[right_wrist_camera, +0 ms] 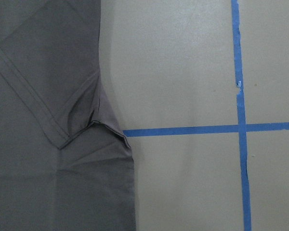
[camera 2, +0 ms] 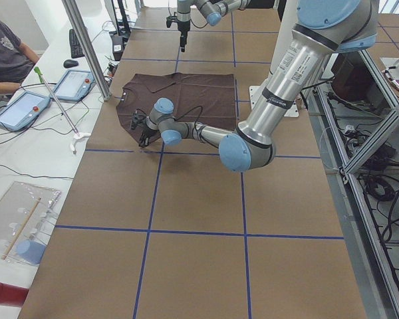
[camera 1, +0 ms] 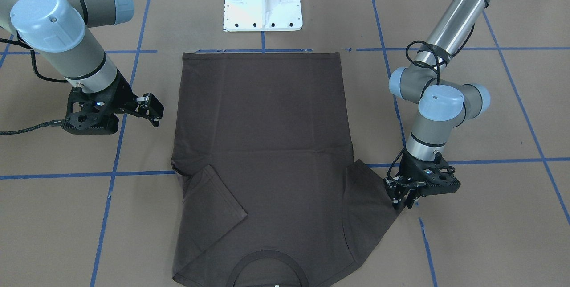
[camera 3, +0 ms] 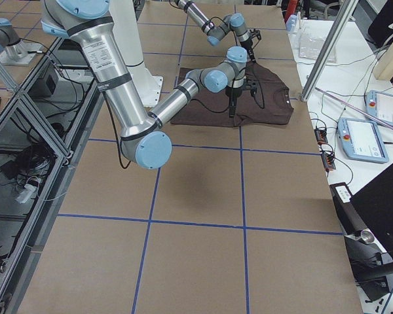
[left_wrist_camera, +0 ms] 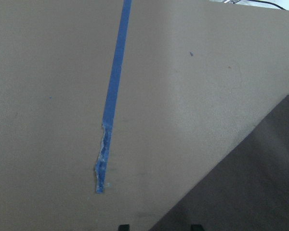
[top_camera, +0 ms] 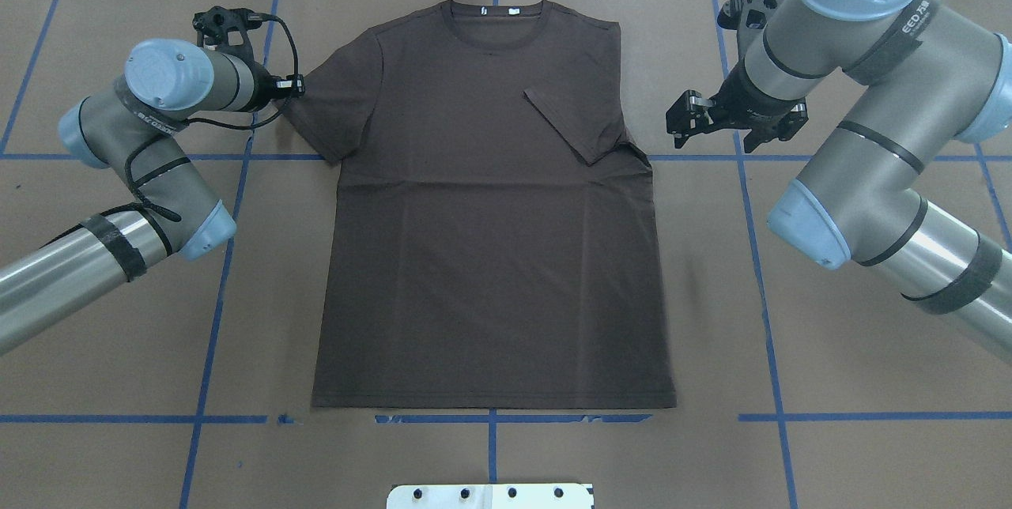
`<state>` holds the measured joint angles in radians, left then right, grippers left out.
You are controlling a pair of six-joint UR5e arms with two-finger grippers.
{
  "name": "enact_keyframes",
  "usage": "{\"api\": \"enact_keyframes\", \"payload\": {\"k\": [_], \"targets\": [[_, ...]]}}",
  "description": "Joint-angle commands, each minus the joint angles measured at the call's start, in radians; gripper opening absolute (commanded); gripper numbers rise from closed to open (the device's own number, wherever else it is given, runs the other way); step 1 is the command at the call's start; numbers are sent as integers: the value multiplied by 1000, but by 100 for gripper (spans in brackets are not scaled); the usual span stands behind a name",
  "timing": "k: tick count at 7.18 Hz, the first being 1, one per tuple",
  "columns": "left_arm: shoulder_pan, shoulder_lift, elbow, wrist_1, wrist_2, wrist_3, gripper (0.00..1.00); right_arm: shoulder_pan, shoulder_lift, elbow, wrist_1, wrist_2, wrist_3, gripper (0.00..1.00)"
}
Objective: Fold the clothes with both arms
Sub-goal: 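Position the left gripper beside the sleeve nearest it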
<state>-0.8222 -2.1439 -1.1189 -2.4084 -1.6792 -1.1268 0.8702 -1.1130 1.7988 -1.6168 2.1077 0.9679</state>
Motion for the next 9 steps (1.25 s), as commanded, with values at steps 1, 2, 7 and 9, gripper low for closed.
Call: {"api": "enact_keyframes", "payload": {"k": [1,2,7,9], "targets": [[0,-2,-2,2,0,4,6,0,1,-1,0,-2,0,100],[0,-2,-6,2,0,5,0,0,-1,-1,0,0,0,100],[0,-13,-77,81,-11,2,0,1,-4,1,-2,0,0,100],[0,-33,-143,175,-13,-14,0,0,-8,-1,0,0,0,100]]}}
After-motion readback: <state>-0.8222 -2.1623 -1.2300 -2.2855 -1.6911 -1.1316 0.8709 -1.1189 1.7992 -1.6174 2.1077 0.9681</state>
